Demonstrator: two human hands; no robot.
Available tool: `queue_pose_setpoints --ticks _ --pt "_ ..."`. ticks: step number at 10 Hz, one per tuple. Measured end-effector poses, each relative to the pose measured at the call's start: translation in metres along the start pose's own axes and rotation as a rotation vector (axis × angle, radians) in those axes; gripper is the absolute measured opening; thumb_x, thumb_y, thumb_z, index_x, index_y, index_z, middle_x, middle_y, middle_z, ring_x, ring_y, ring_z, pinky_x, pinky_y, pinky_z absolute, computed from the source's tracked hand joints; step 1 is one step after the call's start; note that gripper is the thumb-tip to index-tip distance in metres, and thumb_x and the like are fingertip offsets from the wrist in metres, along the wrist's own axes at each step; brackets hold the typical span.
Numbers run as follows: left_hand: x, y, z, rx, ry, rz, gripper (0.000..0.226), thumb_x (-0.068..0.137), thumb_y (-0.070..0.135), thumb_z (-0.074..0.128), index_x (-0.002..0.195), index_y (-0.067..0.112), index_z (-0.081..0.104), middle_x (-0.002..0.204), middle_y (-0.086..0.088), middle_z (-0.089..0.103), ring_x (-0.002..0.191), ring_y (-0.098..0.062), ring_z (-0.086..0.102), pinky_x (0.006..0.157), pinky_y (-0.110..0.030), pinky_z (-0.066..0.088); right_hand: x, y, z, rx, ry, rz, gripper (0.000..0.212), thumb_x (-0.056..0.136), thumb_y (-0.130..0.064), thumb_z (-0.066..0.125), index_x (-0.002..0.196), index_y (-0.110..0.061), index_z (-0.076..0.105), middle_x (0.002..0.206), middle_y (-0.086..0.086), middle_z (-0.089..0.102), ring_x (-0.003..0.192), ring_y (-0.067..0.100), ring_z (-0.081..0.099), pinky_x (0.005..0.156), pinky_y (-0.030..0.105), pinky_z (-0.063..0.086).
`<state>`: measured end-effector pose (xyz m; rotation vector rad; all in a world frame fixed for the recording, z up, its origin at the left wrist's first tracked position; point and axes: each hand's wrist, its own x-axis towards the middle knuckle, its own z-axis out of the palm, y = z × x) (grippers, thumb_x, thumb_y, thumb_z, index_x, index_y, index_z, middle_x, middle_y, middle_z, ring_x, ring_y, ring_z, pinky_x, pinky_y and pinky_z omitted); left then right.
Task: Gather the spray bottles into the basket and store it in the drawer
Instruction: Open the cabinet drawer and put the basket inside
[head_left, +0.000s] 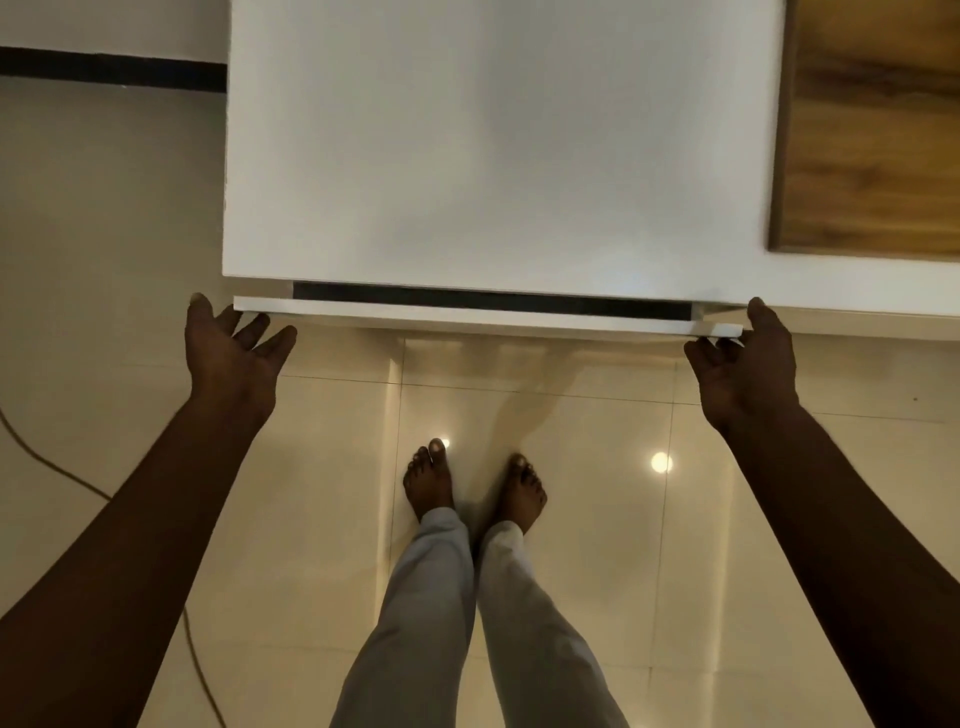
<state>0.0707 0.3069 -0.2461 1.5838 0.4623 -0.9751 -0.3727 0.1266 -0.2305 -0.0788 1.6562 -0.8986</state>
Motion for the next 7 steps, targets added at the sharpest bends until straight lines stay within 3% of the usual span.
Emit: queue_pose_setpoints --ticks 1,2,3,5,6,7 --pt "-0.002 0.001 0.013 -0.045 -0.055 -0.002 0.077 0.103 0.060 0.043 0.163 0.013 0.029 0.147 -0.012 0.049 0.124 -0.040 0.058 0.110 -0.046 0.051 0.002 -0.003 0.010 0.026 -0.005 -0.006 0.062 0.101 -0.040 0.065 0.153 -0.016 0.042 0.143 0.010 0.048 0.131 0.029 0.056 0.109 0.042 0.051" --pt "-0.007 0.000 0.029 -0.059 -0.095 0.004 0.077 0.104 0.060 0.040 0.163 0.012 0.028 0.155 -0.009 0.045 0.130 -0.039 0.056 0.111 -0.043 0.049 0.001 -0.004 0.020 0.050 -0.023 -0.005 0.063 0.102 -0.041 0.062 0.154 -0.014 0.039 0.139 0.011 0.047 0.131 0.030 0.056 0.108 0.044 0.051" --pt "-0.012 0.001 0.041 -0.100 -0.129 0.008 0.067 0.103 0.059 0.040 0.152 0.014 0.047 0.148 -0.005 0.051 0.126 -0.033 0.060 0.110 -0.041 0.050 -0.001 -0.004 0.029 0.062 -0.063 -0.008 0.059 0.102 -0.041 0.062 0.151 -0.012 0.046 0.132 0.010 0.054 0.123 0.026 0.061 0.102 0.042 0.055" --pt "-0.018 0.001 0.048 -0.136 -0.140 -0.029 0.068 0.104 0.057 0.041 0.153 0.011 0.044 0.150 -0.006 0.051 0.130 -0.034 0.058 0.116 -0.044 0.044 -0.007 0.004 0.035 0.068 -0.053 0.006 0.056 0.103 -0.039 0.061 0.149 -0.012 0.047 0.138 0.010 0.056 0.132 0.027 0.059 0.102 0.042 0.054" --pt "-0.031 0.002 0.047 0.003 -0.139 -0.033 0.067 0.105 0.053 0.042 0.156 0.009 0.040 0.150 -0.009 0.053 0.132 -0.033 0.058 0.113 -0.042 0.047 -0.026 0.005 0.037 -0.004 -0.040 -0.020 0.053 0.104 -0.036 0.061 0.149 -0.014 0.047 0.141 0.010 0.053 0.130 0.028 0.059 0.099 0.042 0.055" --pt "-0.058 0.006 0.049 0.268 -0.164 -0.010 0.047 0.104 0.045 0.051 0.136 0.011 0.059 0.136 -0.009 0.067 0.125 -0.029 0.065 0.106 -0.041 0.053 -0.062 0.013 0.041 -0.177 -0.085 -0.080 0.042 0.106 -0.032 0.059 0.146 -0.019 0.052 0.145 0.008 0.053 0.129 0.024 0.059 0.098 0.041 0.056"
